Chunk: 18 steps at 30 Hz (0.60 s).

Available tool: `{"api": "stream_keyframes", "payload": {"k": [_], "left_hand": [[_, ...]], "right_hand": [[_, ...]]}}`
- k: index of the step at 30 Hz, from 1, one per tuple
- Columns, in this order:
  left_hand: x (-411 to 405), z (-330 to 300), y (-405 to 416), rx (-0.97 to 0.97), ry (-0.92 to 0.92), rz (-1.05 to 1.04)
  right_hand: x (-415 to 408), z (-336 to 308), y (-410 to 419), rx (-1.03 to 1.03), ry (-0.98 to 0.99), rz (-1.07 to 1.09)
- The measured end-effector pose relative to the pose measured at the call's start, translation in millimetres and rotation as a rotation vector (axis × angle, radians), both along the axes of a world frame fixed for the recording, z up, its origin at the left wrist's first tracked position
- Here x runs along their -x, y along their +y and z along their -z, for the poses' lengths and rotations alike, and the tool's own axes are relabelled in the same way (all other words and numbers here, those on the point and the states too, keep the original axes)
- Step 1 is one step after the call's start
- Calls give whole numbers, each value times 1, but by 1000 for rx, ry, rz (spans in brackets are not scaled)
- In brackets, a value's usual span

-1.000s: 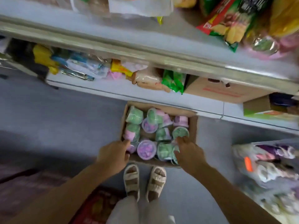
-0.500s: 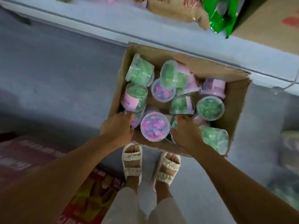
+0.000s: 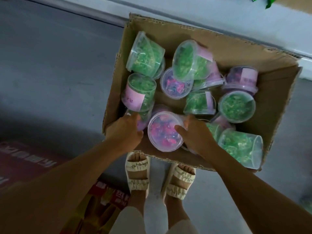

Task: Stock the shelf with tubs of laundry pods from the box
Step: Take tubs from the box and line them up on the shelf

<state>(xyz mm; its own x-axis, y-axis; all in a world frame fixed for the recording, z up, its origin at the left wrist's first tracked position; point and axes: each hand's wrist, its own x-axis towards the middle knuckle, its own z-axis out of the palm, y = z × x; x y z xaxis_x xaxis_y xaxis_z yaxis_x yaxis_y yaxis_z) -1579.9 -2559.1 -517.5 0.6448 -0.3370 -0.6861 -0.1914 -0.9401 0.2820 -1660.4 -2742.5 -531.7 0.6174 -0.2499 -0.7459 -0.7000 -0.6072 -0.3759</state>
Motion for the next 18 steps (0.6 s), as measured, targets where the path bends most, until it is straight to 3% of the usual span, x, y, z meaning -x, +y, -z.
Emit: {"api": "stream_keyframes", "payload": {"k": [11, 18], "left_hand": [[-23, -23, -71, 476, 638, -726], [-16, -13, -95, 549, 668, -777]], "right_hand": [[-13, -37, -62, -150, -213, 285], [-3, -38, -96, -181, -248, 367]]}}
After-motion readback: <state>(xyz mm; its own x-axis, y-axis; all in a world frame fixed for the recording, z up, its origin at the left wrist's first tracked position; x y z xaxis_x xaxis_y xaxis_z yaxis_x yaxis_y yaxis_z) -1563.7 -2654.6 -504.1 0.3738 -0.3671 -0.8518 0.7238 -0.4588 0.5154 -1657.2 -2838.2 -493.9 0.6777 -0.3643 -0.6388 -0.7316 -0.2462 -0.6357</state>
